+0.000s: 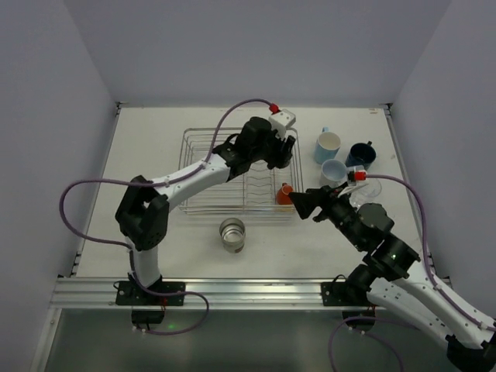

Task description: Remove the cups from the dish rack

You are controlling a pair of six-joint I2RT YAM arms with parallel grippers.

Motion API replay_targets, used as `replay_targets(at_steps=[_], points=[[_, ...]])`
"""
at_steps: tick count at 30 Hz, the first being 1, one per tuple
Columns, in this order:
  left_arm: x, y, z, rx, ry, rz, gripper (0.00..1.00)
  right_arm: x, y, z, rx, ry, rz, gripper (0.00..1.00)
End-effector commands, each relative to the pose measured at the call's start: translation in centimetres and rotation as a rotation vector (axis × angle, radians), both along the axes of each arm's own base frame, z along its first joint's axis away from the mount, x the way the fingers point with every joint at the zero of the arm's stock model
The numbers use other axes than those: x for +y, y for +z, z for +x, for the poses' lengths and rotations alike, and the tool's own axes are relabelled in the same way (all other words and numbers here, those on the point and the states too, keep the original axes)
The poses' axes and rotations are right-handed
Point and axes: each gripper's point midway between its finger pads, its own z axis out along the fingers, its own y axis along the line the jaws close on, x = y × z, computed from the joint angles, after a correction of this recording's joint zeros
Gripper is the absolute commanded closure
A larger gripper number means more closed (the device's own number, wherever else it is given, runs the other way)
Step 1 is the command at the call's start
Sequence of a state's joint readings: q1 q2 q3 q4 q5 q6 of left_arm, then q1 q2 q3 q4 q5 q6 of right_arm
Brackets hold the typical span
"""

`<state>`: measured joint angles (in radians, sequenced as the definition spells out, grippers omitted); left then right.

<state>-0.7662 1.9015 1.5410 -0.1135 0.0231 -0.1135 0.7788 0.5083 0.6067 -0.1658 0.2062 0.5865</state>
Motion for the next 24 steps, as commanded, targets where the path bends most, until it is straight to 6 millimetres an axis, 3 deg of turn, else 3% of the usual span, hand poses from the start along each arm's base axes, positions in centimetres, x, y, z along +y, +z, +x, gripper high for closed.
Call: replay_targets(at_steps=[1, 2, 4, 5, 6, 8, 9, 11, 12, 15, 16, 18, 19, 20, 24], points=[[-0.2, 10.9, -1.3, -0.143, -0.011, -0.253, 0.87, 1.7, 4.8, -0.5, -0.144, 0.086, 0.176, 0.28], [0.2, 13.1, -2.0, -0.167, -0.016, -0.304, 0.87, 1.9, 5.1, -0.6, -0.154, 0.096, 0.185, 0.28], [0.8, 13.3, -3.1, -0.137, -0.01, -0.348, 0.87, 2.2, 5.6, -0.8, -0.171, 0.119, 0.203, 0.3], [1.3, 15.2, -4.0, -0.14, -0.005, -0.41, 0.88, 2.3, 5.7, -0.9, -0.176, 0.125, 0.209, 0.32], [1.6, 14.5, -4.7, -0.112, -0.014, -0.422, 0.88, 2.3, 5.8, -1.0, -0.187, 0.129, 0.218, 0.34], [2.7, 16.9, -6.1, -0.091, -0.014, -0.537, 0.89, 2.1, 5.9, -1.1, -0.196, 0.128, 0.226, 0.36], [2.8, 15.7, -7.1, -0.047, -0.032, -0.551, 0.89, 2.1, 5.9, -1.2, -0.204, 0.131, 0.231, 0.37], [3.8, 17.8, -8.5, -0.019, -0.041, -0.667, 0.9, 2.3, 6.1, -1.5, -0.213, 0.154, 0.234, 0.37], [3.9, 16.4, -9.3, 0.028, -0.061, -0.677, 0.91, 2.5, 6.3, -1.7, -0.219, 0.166, 0.238, 0.37], [4.7, 16.9, -11.4, 0.09, -0.097, -0.781, 0.92, 3.0, 6.5, -1.8, -0.221, 0.191, 0.245, 0.37], [5.1, 18.2, -12.1, 0.071, -0.121, -0.828, 0.92, 3.1, 6.4, -1.7, -0.219, 0.19, 0.245, 0.37], [5.5, 17.5, -13.0, 0.121, -0.126, -0.863, 0.92, 3.2, 6.4, -1.6, -0.211, 0.193, 0.248, 0.37], [5.9, 18.4, -13.5, 0.105, -0.139, -0.893, 0.92, 3.4, 6.3, -1.5, -0.203, 0.195, 0.251, 0.37], [6.0, 17.9, -13.8, 0.128, -0.137, -0.904, 0.92, 3.9, 6.4, -1.8, -0.203, 0.229, 0.251, 0.38], [6.6, 19.0, -15.0, 0.124, -0.169, -0.959, 0.92, 4.2, 6.2, -1.6, -0.186, 0.234, 0.261, 0.38]])
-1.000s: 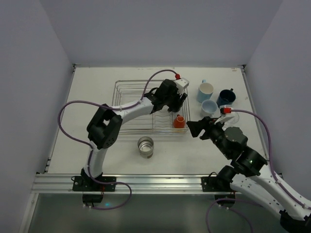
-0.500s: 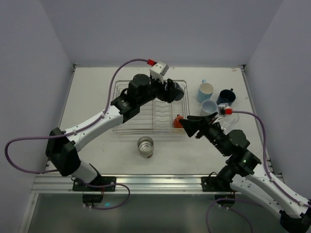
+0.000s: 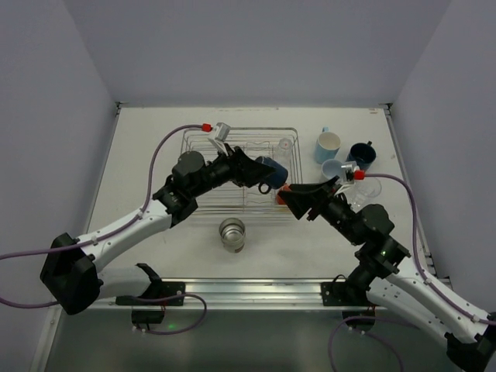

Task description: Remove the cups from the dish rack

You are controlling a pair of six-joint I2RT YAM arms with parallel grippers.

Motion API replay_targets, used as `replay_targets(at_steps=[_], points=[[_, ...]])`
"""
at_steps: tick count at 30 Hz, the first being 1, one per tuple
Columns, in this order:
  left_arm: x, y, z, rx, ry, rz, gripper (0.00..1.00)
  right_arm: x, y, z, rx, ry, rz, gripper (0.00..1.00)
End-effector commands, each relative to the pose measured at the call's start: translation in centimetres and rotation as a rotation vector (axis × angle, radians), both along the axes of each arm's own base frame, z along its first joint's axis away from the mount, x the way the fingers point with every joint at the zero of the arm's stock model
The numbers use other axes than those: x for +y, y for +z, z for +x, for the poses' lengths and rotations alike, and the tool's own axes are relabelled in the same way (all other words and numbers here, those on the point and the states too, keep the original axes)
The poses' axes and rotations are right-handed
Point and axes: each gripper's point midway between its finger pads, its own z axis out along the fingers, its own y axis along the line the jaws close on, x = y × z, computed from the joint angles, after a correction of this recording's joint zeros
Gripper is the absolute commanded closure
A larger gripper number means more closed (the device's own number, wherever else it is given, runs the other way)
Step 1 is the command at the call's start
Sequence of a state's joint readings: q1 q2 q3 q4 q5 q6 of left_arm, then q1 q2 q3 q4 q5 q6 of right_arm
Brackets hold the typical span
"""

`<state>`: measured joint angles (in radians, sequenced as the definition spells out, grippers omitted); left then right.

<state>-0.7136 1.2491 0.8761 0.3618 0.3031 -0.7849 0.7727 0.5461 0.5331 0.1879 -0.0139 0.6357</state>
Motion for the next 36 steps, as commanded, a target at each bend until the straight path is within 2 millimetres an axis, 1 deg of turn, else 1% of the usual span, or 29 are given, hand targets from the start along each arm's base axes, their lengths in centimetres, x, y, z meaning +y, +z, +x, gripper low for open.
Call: replay_targets(at_steps=[1, 4, 5, 6, 8, 9, 10, 11, 13, 14, 16, 17, 18, 19, 21, 23, 24, 26, 27, 29, 30, 31, 32, 33, 34, 35, 36], points=[[1.1, 7.5, -2.0, -0.126, -0.044, -0.233, 0.92, 0.2, 1.9, -0.2, -0.031, 0.02, 0.068, 0.38], [1.4, 8.3, -2.8, -0.129, -0.059, -0.278, 0.92, 0.5, 1.9, -0.2, -0.019, 0.031, 0.082, 0.39], [1.3, 7.9, -3.0, -0.123, -0.072, -0.281, 0.92, 0.6, 1.7, -0.1, -0.015, 0.032, 0.084, 0.39], [1.3, 8.4, -3.4, -0.132, -0.086, -0.301, 0.92, 0.8, 1.8, -0.3, -0.016, 0.046, 0.086, 0.39], [1.1, 7.8, -3.7, -0.101, -0.111, -0.318, 0.92, 1.1, 2.1, -0.4, -0.019, 0.065, 0.095, 0.39], [1.1, 8.1, -4.1, -0.108, -0.133, -0.334, 0.92, 1.5, 2.0, -0.3, -0.016, 0.078, 0.088, 0.39], [0.9, 7.5, -4.3, -0.082, -0.146, -0.339, 0.92, 1.8, 2.2, -0.6, -0.028, 0.104, 0.087, 0.4], [0.8, 7.4, -4.5, -0.077, -0.159, -0.342, 0.92, 2.0, 3.0, -0.9, -0.049, 0.121, 0.101, 0.4], [0.9, 7.3, -4.8, -0.073, -0.168, -0.357, 0.92, 2.5, 3.4, -1.3, -0.069, 0.158, 0.101, 0.43], [0.9, 7.2, -4.8, -0.071, -0.171, -0.357, 0.92, 2.6, 4.1, -1.4, -0.089, 0.169, 0.113, 0.44], [0.9, 7.3, -5.1, -0.073, -0.18, -0.368, 0.92, 3.1, 4.2, -1.4, -0.097, 0.187, 0.113, 0.46], [0.8, 7.5, -5.4, -0.078, -0.188, -0.37, 0.92, 3.3, 4.8, -1.6, -0.113, 0.206, 0.128, 0.5], [0.8, 7.5, -5.5, -0.077, -0.19, -0.371, 0.92, 3.6, 4.9, -1.6, -0.117, 0.215, 0.128, 0.51], [0.7, 7.5, -5.7, -0.076, -0.194, -0.371, 0.91, 4.0, 4.6, -1.3, -0.104, 0.224, 0.124, 0.53], [0.6, 7.5, -6.0, -0.077, -0.2, -0.372, 0.87, 4.4, 5.1, -1.6, -0.115, 0.252, 0.145, 0.55], [0.5, 6.9, -6.2, -0.065, -0.205, -0.367, 0.83, 4.9, 5.2, -1.6, -0.13, 0.273, 0.159, 0.56], [0.6, 6.8, -6.2, -0.062, -0.205, -0.366, 0.79, 4.9, 5.3, -1.6, -0.133, 0.275, 0.164, 0.57], [0.6, 6.0, -6.3, -0.049, -0.205, -0.355, 0.76, 4.8, 5.7, -1.5, -0.155, 0.27, 0.192, 0.6], [0.6, 5.8, -6.4, -0.042, -0.205, -0.349, 0.72, 4.8, 5.8, -1.5, -0.161, 0.267, 0.2, 0.62], [0.8, 5.0, -6.4, -0.038, -0.198, -0.329, 0.65, 4.5, 6.0, -1.4, -0.171, 0.254, 0.207, 0.73], [0.9, 4.7, -6.5, -0.033, -0.193, -0.313, 0.51, 4.4, 6.0, -1.1, -0.168, 0.236, 0.209, 0.79], [1.0, 4.5, -6.6, -0.048, -0.19, -0.296, 0.43, 4.3, 5.6, -1.1, -0.156, 0.23, 0.203, 0.93], [1.2, 4.3, -6.3, -0.052, -0.17, -0.282, 0.35, 4.3, 5.2, -0.9, -0.145, 0.221, 0.192, 0.97], [1.5, 4.0, -6.4, -0.046, -0.153, -0.253, 0.21, 4.1, 5.1, -0.9, -0.138, 0.212, 0.185, 1.0], [1.8, 4.3, -6.0, -0.087, -0.129, -0.223, 0.14, 4.0, 4.7, -0.6, -0.124, 0.2, 0.17, 1.0], [2.2, 4.2, -5.3, -0.09, -0.08, -0.2, 0.09, 4.2, 3.8, -0.6, -0.093, 0.199, 0.14, 1.0], [2.7, 3.4, -5.2, -0.066, -0.048, -0.145, 0.01, 4.1, 3.4, -0.7, -0.084, 0.201, 0.123, 1.0]])
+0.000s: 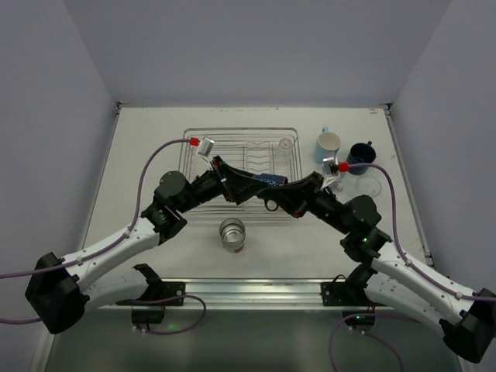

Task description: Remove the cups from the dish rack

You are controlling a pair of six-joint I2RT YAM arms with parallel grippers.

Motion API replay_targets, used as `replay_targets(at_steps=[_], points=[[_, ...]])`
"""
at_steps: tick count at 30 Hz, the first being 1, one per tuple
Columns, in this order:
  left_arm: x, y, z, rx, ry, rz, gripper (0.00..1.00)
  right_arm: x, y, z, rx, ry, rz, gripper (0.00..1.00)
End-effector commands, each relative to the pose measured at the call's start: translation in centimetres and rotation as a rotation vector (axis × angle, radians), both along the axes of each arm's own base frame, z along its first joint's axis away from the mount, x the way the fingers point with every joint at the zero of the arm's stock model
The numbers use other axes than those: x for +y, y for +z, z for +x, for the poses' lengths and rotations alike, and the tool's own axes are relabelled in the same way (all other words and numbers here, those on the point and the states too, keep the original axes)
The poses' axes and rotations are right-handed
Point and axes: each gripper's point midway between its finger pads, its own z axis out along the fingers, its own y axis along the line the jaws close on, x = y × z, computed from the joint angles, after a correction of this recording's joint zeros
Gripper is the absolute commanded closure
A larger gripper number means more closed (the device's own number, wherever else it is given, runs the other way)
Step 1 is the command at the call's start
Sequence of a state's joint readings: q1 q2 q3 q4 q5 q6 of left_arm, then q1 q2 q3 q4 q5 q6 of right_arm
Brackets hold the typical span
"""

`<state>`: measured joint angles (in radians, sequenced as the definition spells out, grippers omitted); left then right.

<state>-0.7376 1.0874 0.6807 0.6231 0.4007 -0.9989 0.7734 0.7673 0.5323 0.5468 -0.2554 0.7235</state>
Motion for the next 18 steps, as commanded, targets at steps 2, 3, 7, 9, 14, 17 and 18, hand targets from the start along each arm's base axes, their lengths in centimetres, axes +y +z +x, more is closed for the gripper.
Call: replay_targets(at_steps=[2, 3, 7, 9, 14, 17, 18], points=[[2.4, 0.9, 1.8, -0.128, 0.185, 0.149, 0.0, -0.9, -1.1, 0.3, 0.047, -0.049, -0.066, 1.0], [3.0, 0.5, 1.7, -0.124, 0.205, 0.193, 0.0, -1.0, -1.7, 0.2, 0.063, -0.049, -0.092, 1.0], [5.7, 1.0, 2.7, -0.214, 0.338, 0.336, 0.0, -1.6, -4.6, -0.9, 0.159, -0.027, -0.246, 1.0], [7.3, 0.9, 2.9, -0.218, 0.401, 0.383, 0.0, -2.0, -7.4, -1.9, 0.234, -0.003, -0.36, 1.0], [9.9, 1.4, 3.1, -0.282, 0.49, 0.489, 0.0, -3.5, -12.5, -4.5, 0.372, 0.02, -0.586, 1.0], [12.1, 1.0, 3.3, -0.304, 0.571, 0.57, 0.0, -4.2, -15.6, -5.9, 0.447, 0.023, -0.753, 1.0], [12.9, 0.4, 3.3, -0.313, 0.591, 0.606, 0.0, -4.4, -16.4, -5.7, 0.463, 0.0, -0.798, 1.0]])
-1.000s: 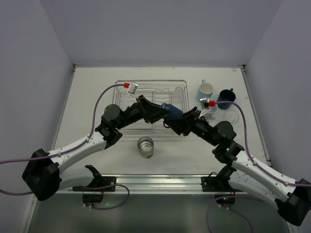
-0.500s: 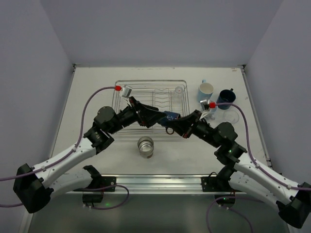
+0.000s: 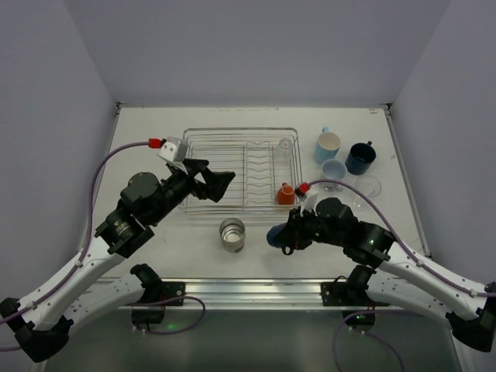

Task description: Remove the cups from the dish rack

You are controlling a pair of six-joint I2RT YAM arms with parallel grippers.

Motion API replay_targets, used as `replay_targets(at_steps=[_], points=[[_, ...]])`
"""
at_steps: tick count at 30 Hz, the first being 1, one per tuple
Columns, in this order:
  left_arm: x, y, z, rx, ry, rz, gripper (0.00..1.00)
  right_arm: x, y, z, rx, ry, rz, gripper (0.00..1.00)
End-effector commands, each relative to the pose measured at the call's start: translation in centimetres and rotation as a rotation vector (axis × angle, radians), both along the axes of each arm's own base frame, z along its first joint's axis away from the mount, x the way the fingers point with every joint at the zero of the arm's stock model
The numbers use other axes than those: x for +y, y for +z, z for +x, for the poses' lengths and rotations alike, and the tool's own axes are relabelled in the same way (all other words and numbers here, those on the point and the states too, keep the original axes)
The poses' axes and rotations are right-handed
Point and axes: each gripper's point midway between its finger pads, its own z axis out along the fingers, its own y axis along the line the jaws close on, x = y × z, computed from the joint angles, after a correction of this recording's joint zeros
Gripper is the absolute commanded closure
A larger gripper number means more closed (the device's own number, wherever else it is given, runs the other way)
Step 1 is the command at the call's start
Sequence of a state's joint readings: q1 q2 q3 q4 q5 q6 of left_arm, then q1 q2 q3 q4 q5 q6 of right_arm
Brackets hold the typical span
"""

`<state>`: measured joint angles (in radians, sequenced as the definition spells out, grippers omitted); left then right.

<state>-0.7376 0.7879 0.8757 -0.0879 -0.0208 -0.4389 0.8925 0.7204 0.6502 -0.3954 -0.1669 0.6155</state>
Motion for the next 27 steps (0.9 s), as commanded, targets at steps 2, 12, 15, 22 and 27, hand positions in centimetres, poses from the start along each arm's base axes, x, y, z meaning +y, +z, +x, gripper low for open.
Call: replay_targets(at_steps=[2, 12, 15, 22, 27], points=[[4.6, -1.8, 1.1, -0.033, 0.194, 0.191, 0.0, -1.3, -2.8, -1.4, 0.063, 0.01, -0.258, 1.0], [8.6, -3.1, 0.9, -0.037, 0.334, 0.297, 0.0, 1.2, -7.0, 0.7, 0.056, -0.025, -0.543, 1.0], [8.7, -3.6, 0.9, -0.039, 0.34, 0.295, 0.0, 2.3, -7.9, 1.3, 0.048, -0.029, -0.593, 1.0], [8.6, -3.8, 0.8, -0.041, 0.332, 0.29, 0.0, 5.9, -9.4, 1.8, 0.021, -0.019, -0.626, 1.0], [8.8, -3.7, 0.7, -0.048, 0.336, 0.279, 0.0, 6.4, -11.1, 2.2, 0.02, -0.055, -0.658, 0.98]])
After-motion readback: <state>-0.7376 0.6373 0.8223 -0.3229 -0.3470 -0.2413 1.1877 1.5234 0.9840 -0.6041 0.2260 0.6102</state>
